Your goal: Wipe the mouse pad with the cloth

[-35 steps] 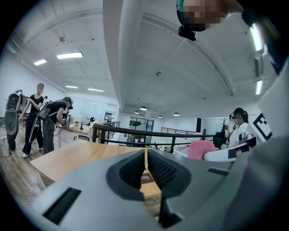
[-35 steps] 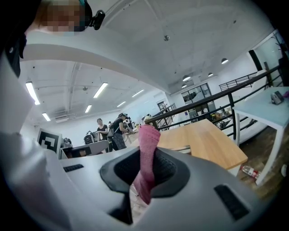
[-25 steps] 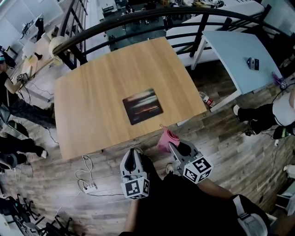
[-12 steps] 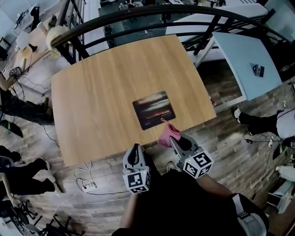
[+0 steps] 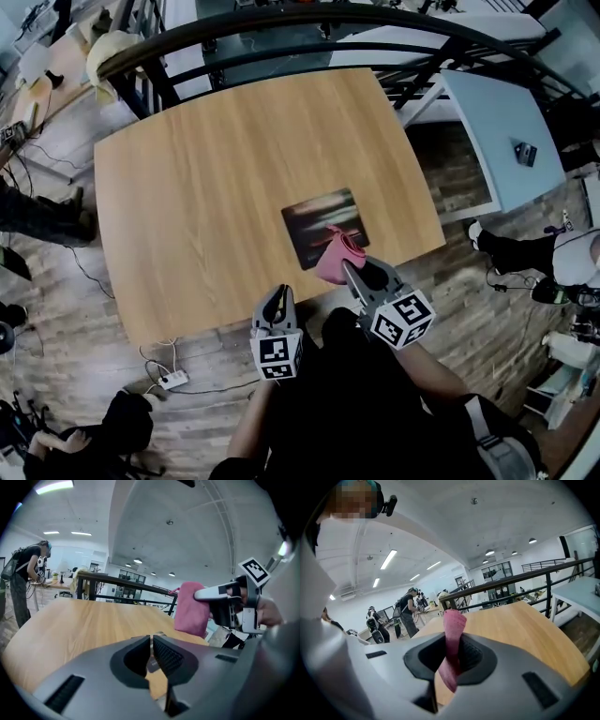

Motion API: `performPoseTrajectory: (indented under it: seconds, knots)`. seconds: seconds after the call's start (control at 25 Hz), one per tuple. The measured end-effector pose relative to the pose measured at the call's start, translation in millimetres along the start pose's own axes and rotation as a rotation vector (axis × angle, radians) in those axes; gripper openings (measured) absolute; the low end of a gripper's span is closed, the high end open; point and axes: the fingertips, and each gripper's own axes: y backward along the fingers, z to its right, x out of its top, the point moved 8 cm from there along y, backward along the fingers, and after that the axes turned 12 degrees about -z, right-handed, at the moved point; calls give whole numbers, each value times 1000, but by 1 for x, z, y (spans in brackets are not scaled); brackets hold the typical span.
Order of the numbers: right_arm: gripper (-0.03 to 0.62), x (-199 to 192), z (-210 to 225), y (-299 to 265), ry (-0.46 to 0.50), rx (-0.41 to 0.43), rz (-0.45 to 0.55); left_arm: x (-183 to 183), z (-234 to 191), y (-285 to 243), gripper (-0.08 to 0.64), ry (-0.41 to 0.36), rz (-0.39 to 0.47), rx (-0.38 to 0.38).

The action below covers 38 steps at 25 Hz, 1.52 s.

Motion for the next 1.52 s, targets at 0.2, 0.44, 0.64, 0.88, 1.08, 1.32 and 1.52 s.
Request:
performPoseTrajectory:
  seconds: [0.2, 0.44, 0.64, 0.88, 1.08, 1.32, 1.52]
  knots:
    - [64, 9, 14, -40, 13, 39, -67, 0, -3, -29, 37, -4, -62, -44]
    - [64, 18, 38, -85, 52, 95, -146, -18, 6, -75, 35, -69, -227, -53]
    - [64, 12, 55, -128, 64, 157, -239, -39, 11, -114, 37, -121, -373, -6]
    - [64, -1, 73, -173, 58, 214, -327, -56, 20, -157, 32, -183, -476, 35]
    - [64, -9, 85, -208, 43, 245, -382, -63, 19, -178, 31, -160, -533, 51]
    - [64, -23, 90, -244, 35, 272, -450, -69, 20, -192, 26, -112, -591, 37]
    - [64, -40, 92, -274, 25, 275, -514, -78, 19, -196, 25, -65, -634, 41]
